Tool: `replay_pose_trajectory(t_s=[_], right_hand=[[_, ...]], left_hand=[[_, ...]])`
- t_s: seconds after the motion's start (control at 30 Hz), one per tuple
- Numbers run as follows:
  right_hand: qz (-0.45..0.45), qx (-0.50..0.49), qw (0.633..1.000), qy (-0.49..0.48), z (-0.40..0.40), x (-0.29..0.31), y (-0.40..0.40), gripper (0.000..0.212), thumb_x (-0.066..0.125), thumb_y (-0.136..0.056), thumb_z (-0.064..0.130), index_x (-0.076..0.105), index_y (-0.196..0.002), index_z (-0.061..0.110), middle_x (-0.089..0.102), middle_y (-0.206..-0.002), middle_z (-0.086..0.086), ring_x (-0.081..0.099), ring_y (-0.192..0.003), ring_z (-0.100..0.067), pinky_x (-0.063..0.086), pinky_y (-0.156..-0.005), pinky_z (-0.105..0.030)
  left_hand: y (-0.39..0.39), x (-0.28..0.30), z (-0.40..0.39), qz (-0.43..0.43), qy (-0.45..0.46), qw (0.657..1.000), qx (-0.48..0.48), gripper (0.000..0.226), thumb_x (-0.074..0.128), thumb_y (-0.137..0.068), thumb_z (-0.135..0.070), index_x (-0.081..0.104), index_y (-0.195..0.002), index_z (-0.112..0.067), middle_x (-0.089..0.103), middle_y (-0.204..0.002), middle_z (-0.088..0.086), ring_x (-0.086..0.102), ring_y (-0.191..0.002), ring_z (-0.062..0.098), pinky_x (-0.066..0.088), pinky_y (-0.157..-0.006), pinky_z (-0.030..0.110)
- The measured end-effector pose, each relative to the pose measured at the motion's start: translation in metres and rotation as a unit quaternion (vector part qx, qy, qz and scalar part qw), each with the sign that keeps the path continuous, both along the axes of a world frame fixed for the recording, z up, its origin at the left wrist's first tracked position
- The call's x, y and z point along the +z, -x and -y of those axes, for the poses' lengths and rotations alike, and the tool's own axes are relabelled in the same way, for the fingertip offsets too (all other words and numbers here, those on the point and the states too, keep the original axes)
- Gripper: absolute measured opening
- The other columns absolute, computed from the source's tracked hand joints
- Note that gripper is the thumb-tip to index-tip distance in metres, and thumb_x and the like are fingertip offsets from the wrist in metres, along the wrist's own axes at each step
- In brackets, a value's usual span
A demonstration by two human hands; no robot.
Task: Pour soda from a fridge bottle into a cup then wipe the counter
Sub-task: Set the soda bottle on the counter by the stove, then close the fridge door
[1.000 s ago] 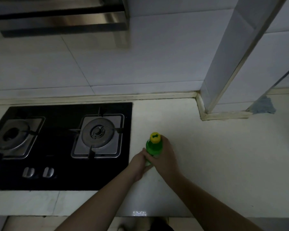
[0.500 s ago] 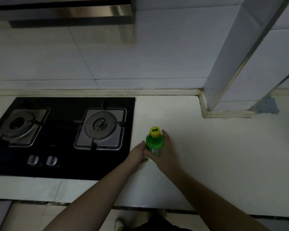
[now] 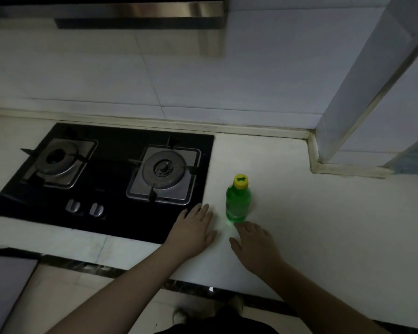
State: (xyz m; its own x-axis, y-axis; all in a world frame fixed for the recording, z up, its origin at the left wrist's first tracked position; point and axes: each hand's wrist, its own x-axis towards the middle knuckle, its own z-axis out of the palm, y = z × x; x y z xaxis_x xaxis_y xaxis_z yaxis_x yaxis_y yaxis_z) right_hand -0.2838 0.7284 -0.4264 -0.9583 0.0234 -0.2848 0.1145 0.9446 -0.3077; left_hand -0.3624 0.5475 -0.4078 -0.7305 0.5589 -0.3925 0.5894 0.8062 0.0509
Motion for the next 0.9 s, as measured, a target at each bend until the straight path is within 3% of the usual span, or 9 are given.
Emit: replay_pose_trajectory(t_s=[0.07, 0.17, 0.27, 0.43, 0.53, 0.8, 0.9], right_hand=[[-0.014, 0.011, 1.000, -0.017, 0.014, 0.006, 0.001, 0.057, 0.031, -0.096, 0.049, 0.038, -0.145, 0.020, 0.044, -0.146, -0.006, 0.042, -0.132, -0.024, 0.032, -0.107, -0.037], [-0.037, 0.040, 0.998, -0.018, 0.038, 0.014, 0.006, 0.059, 0.032, -0.087, 0.049, 0.060, -0.127, 0.017, 0.065, -0.120, -0.008, 0.063, -0.104, -0.027, 0.050, -0.085, -0.040], [-0.056, 0.082, 0.995, -0.011, 0.064, 0.026, 0.014, 0.055, 0.037, -0.084, 0.046, 0.065, -0.118, 0.014, 0.068, -0.109, -0.008, 0.066, -0.094, -0.026, 0.053, -0.077, -0.038], [-0.067, 0.169, 0.983, -0.012, 0.115, 0.037, 0.028, 0.050, 0.044, -0.085, 0.044, 0.064, -0.118, 0.012, 0.067, -0.109, -0.008, 0.065, -0.097, -0.025, 0.053, -0.077, -0.037], [-0.060, 0.208, 0.976, -0.019, 0.152, 0.047, 0.026, 0.054, 0.038, -0.085, 0.045, 0.067, -0.115, 0.011, 0.069, -0.106, -0.009, 0.066, -0.095, -0.025, 0.055, -0.075, -0.038], [-0.073, 0.294, 0.952, -0.040, 0.249, 0.074, -0.005, 0.055, 0.037, -0.081, 0.049, 0.067, -0.114, 0.016, 0.068, -0.112, -0.006, 0.065, -0.100, -0.025, 0.053, -0.077, -0.040], [-0.110, 0.318, 0.941, -0.026, 0.282, 0.085, -0.022, 0.060, 0.029, -0.085, 0.049, 0.060, -0.125, 0.017, 0.062, -0.125, -0.005, 0.058, -0.114, -0.025, 0.048, -0.090, -0.041]], left_hand=[[-0.005, 0.000, 0.013, -0.018, 0.009, 1.000, 0.011, 0.093, -0.008, -0.076, -0.061, 0.021, -0.154, -0.020, 0.011, -0.164, 0.001, 0.006, -0.151, 0.019, 0.011, -0.120, 0.045], [-0.014, 0.007, 0.035, -0.035, 0.008, 0.998, 0.057, 0.085, 0.001, -0.082, -0.059, 0.028, -0.152, -0.021, 0.019, -0.162, 0.002, 0.012, -0.150, 0.021, 0.014, -0.119, 0.048], [-0.024, 0.015, 0.064, -0.028, 0.020, 0.992, 0.119, 0.072, 0.011, -0.093, -0.059, 0.021, -0.154, -0.022, 0.013, -0.163, 0.001, 0.007, -0.150, 0.021, 0.013, -0.119, 0.048], [-0.050, 0.034, 0.115, -0.030, 0.029, 0.976, 0.216, 0.064, 0.026, -0.099, -0.055, 0.015, -0.155, -0.025, 0.017, -0.161, 0.001, 0.013, -0.148, 0.022, 0.021, -0.115, 0.049], [-0.070, 0.042, 0.149, -0.043, 0.033, 0.964, 0.261, 0.064, 0.026, -0.100, -0.055, 0.014, -0.155, -0.025, 0.014, -0.162, 0.002, 0.012, -0.149, 0.024, 0.020, -0.116, 0.051], [-0.133, 0.063, 0.236, -0.077, 0.003, 0.932, 0.354, 0.060, 0.027, -0.098, -0.055, 0.030, -0.148, -0.024, 0.032, -0.154, 0.000, 0.027, -0.141, 0.023, 0.032, -0.107, 0.049], [-0.159, 0.069, 0.263, -0.082, -0.016, 0.917, 0.391, 0.059, 0.028, -0.098, -0.055, 0.030, -0.149, -0.026, 0.030, -0.156, -0.002, 0.024, -0.143, 0.021, 0.031, -0.109, 0.049]])
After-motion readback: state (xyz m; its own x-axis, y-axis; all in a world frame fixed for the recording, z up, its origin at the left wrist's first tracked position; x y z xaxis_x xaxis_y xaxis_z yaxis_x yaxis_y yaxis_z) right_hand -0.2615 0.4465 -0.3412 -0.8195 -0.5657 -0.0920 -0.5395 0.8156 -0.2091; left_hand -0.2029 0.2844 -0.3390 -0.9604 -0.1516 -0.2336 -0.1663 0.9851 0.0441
